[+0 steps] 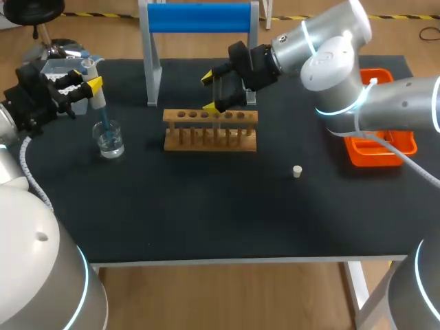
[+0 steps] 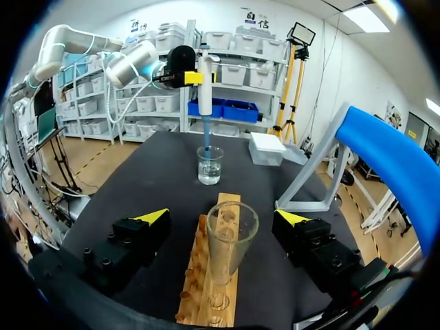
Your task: Invert the test tube, pick up the pipette, mount the tip to pipette, aspirate from beaker and dispense into the tube, eject the tip, return the pipette, and cap with the stopper.
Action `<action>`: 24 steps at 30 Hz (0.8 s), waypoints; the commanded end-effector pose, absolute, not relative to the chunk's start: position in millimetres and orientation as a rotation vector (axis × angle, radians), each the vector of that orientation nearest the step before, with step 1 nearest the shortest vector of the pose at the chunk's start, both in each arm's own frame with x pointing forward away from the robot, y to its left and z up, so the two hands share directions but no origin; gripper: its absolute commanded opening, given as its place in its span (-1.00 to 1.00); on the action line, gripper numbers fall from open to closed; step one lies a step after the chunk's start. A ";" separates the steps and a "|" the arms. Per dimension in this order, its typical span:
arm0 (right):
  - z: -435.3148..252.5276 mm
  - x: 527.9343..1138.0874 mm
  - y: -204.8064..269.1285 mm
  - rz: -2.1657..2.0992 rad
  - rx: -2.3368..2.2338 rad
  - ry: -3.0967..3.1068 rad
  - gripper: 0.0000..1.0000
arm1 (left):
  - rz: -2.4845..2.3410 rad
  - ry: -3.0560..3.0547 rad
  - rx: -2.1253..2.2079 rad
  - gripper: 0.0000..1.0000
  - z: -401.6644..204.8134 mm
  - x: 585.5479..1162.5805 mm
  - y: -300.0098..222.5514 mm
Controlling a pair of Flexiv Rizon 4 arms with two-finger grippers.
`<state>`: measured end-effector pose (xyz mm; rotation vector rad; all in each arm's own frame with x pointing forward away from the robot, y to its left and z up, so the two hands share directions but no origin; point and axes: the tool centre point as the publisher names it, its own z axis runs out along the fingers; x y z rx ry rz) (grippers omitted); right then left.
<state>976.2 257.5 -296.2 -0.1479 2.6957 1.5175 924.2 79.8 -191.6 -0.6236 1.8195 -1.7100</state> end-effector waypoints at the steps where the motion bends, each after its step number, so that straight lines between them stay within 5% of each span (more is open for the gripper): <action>1: -297.1 976.8 257.5 1.517 -0.142 2.698 1.00 | -1.706 1.820 -0.627 -1.00 -190.9 924.4 79.1; 24: -300.0 975.8 254.3 1.506 -0.099 2.695 1.00 | -1.706 1.820 -0.627 -1.00 -190.9 924.4 79.1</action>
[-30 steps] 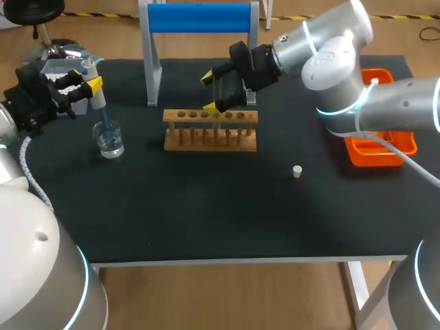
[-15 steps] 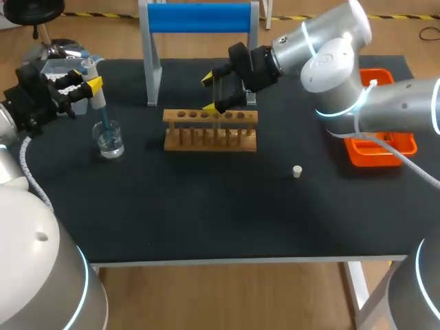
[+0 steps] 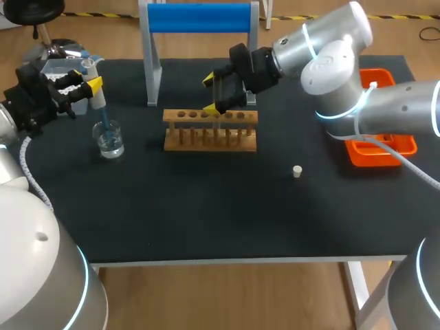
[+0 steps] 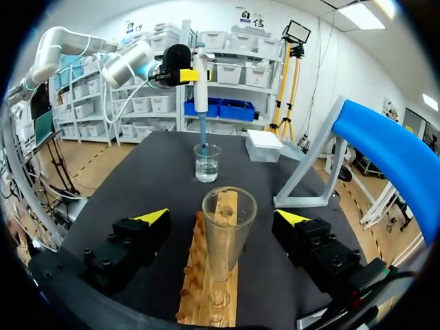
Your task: Invert the test tube, pick up the pipette, mount the tip to pipette, aspirate from beaker and dispense into the tube, eject the tip, return the pipette, and cap with the stopper.
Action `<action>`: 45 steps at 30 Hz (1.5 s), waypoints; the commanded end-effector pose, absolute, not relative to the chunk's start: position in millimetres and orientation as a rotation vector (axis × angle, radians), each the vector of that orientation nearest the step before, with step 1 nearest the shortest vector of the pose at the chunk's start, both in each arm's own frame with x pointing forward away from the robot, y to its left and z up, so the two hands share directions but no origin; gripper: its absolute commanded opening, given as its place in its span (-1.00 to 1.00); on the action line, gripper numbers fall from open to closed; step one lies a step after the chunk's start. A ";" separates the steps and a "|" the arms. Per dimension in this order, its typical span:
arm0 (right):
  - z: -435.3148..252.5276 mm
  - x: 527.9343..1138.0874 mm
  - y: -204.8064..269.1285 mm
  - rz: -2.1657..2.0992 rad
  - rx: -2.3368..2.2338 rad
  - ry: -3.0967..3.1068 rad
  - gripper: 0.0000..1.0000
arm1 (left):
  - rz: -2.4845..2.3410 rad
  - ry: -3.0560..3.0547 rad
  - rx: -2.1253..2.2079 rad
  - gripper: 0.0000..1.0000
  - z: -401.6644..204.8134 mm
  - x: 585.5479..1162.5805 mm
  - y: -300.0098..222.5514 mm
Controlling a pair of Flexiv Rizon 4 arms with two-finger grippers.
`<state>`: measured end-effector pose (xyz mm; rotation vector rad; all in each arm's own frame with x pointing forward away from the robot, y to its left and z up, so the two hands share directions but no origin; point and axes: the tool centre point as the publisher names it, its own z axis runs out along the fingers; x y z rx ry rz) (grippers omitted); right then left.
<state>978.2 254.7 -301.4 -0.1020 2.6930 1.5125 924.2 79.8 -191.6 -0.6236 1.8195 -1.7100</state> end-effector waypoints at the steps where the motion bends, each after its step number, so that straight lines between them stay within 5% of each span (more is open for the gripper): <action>1: -300.0 975.8 254.3 1.506 -0.099 2.695 1.00 | -1.706 1.820 -0.627 -1.00 -190.9 924.4 79.1; 45: -300.0 975.8 254.3 1.506 -0.099 2.695 1.00 | -1.599 1.835 -0.450 -1.00 -112.8 912.5 59.2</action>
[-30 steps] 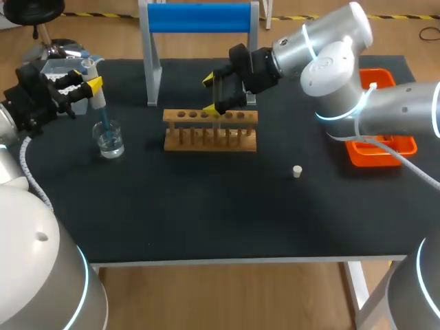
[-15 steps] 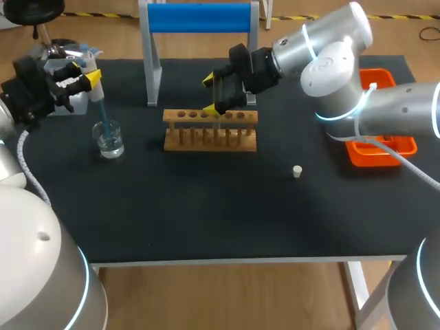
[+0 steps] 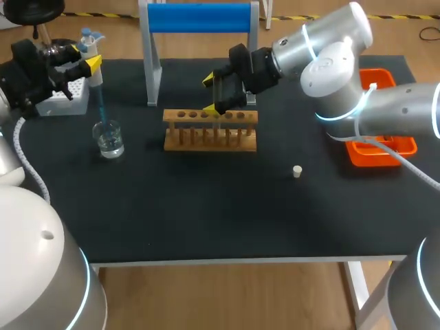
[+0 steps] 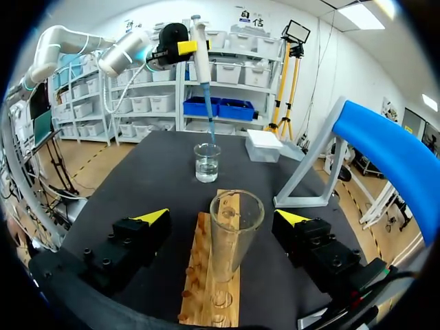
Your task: Invert the test tube, pick up the pipette, mount the tip to pipette, aspirate from beaker and dispense into the tube, eject the tip, return the pipette, and cap with the stopper.
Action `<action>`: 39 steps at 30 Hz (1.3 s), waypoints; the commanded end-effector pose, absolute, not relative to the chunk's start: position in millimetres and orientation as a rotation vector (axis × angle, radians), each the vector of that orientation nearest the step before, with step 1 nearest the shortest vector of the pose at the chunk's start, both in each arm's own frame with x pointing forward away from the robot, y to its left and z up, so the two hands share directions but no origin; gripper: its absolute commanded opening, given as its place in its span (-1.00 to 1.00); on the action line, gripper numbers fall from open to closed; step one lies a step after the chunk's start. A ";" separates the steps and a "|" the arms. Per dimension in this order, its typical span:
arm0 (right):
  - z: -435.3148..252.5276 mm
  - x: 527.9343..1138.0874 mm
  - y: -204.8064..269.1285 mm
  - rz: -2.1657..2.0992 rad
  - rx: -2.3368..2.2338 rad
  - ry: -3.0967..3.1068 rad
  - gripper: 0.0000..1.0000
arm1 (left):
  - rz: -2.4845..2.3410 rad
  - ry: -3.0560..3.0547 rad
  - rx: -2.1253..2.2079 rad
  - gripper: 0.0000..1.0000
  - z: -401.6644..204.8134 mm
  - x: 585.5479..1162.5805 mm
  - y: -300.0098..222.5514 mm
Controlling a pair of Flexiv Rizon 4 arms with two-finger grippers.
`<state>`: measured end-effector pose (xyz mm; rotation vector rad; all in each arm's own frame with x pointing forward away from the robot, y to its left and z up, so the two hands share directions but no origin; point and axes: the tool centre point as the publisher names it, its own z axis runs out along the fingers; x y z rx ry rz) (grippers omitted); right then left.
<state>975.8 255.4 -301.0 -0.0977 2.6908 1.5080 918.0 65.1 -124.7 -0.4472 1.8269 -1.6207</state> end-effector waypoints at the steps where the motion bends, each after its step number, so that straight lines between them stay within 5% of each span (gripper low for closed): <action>1: -300.0 975.8 254.3 1.506 -0.099 2.695 1.00 | -1.596 1.837 -0.441 -1.00 -109.4 911.8 56.4; 27: -300.0 975.8 254.3 1.506 -0.099 2.695 1.00 | -1.750 1.896 -0.196 -1.00 -74.6 911.3 -66.9; 39: -300.0 975.8 254.3 1.506 -0.099 2.695 1.00 | -1.779 1.904 -0.165 -1.00 -70.7 912.0 -83.7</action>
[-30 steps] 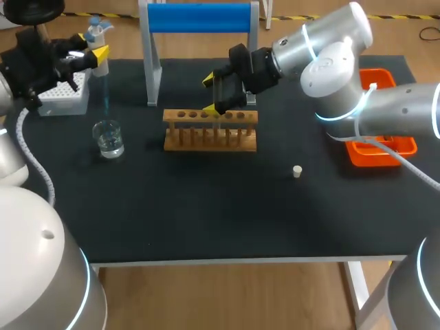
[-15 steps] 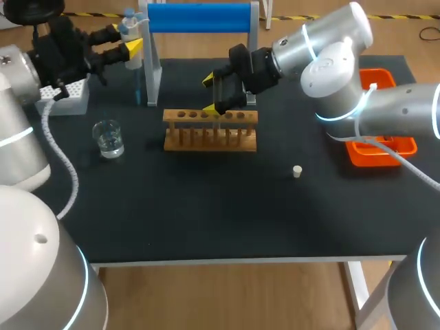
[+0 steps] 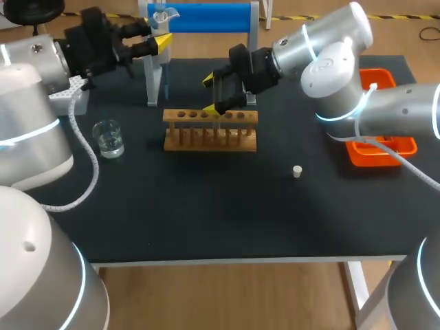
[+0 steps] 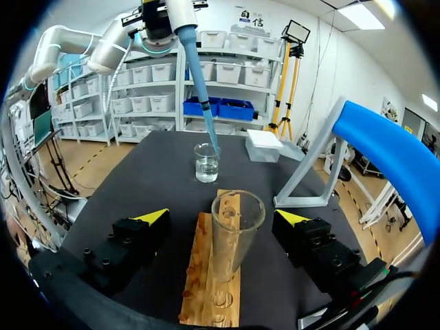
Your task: Invert the test tube, pick up the pipette, mount the tip to pipette, aspirate from beaker and dispense into the tube, eject the tip, return the pipette, and cap with the stopper.
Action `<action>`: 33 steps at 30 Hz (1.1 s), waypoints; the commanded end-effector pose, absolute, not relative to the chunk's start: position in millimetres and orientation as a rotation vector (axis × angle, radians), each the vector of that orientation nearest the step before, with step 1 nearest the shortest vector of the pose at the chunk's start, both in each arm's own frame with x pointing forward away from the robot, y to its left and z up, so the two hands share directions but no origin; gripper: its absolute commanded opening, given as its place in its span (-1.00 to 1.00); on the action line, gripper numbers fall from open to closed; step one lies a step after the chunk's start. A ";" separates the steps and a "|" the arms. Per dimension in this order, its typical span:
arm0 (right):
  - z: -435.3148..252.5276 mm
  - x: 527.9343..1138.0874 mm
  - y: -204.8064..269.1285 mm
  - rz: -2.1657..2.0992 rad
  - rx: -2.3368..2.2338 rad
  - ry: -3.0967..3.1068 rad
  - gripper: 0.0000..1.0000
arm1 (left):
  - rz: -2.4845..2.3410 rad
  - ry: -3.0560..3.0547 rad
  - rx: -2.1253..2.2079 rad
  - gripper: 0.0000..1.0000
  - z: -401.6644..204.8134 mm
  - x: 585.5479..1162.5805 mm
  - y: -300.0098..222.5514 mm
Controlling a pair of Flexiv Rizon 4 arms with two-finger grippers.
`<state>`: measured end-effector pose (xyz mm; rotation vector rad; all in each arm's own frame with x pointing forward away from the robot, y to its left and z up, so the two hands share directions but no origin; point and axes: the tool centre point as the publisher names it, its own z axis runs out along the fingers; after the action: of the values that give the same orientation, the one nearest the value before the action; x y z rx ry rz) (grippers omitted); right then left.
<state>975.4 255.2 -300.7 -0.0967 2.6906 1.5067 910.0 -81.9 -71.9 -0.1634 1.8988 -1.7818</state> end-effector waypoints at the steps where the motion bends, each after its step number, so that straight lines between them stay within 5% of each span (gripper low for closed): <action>1: -300.0 975.8 254.3 1.506 -0.099 2.695 1.00 | -1.779 1.904 -0.165 -1.00 -70.7 912.0 -83.7; 33: -300.0 975.8 254.3 1.506 -0.099 2.695 1.00 | -1.790 2.126 -0.225 -1.00 -23.5 925.1 -103.2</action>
<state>975.3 255.1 -300.7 -0.0967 2.6906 1.5068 912.8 -100.8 -36.5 -0.2431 2.0122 -1.8365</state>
